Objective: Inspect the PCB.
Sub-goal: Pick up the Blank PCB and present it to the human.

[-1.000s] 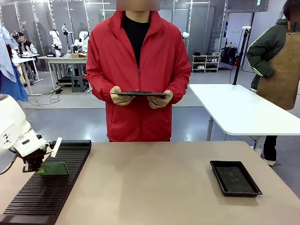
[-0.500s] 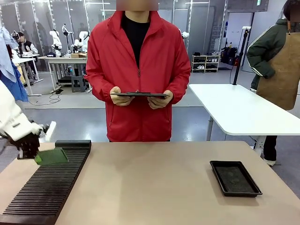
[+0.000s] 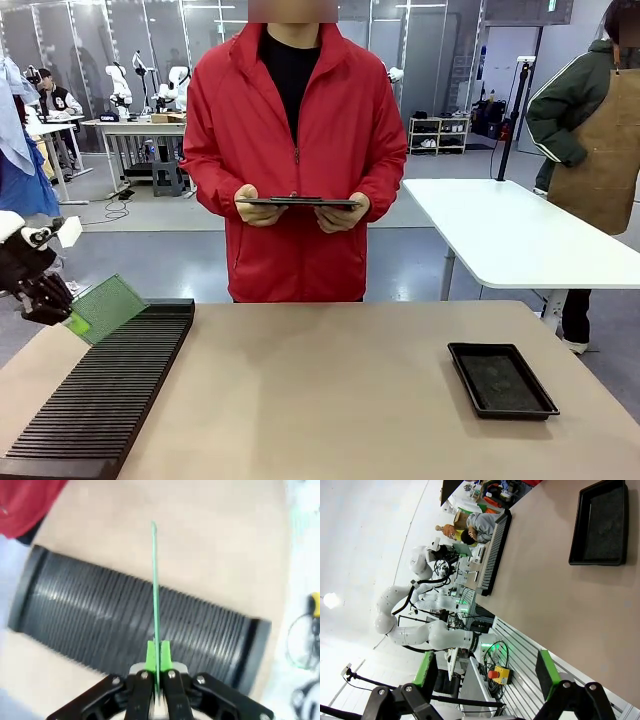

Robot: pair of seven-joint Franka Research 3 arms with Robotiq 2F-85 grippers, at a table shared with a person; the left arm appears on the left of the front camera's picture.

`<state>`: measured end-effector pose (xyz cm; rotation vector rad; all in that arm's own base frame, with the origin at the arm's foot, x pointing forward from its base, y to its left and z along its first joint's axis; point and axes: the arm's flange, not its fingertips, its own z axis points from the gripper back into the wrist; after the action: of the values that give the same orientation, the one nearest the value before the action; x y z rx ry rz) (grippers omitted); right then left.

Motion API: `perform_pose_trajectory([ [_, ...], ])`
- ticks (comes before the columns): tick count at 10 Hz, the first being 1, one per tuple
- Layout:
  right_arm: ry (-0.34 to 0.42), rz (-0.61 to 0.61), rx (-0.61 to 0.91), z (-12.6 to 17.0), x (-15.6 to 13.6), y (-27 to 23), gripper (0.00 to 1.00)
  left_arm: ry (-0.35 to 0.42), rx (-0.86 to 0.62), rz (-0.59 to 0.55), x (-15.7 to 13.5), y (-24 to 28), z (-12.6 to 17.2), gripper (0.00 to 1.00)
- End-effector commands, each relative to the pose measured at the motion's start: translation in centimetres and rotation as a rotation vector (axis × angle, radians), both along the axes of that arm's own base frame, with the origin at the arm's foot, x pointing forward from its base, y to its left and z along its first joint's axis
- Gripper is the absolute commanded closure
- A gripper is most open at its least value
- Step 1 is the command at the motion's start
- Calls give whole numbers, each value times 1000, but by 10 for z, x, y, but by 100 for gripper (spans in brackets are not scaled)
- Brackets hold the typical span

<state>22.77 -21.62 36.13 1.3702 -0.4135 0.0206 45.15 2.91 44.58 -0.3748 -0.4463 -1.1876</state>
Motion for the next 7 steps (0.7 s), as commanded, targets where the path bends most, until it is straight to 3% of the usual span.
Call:
perform_pose_trajectory([
  [1, -8, 0, 9, 1, -1, 0, 0, 101, -126, 43, 9, -8, -9, 100],
  [7, -8, 0, 9, 1, -1, 0, 0, 87, -108, 29, 1, -9, -19, 100],
])
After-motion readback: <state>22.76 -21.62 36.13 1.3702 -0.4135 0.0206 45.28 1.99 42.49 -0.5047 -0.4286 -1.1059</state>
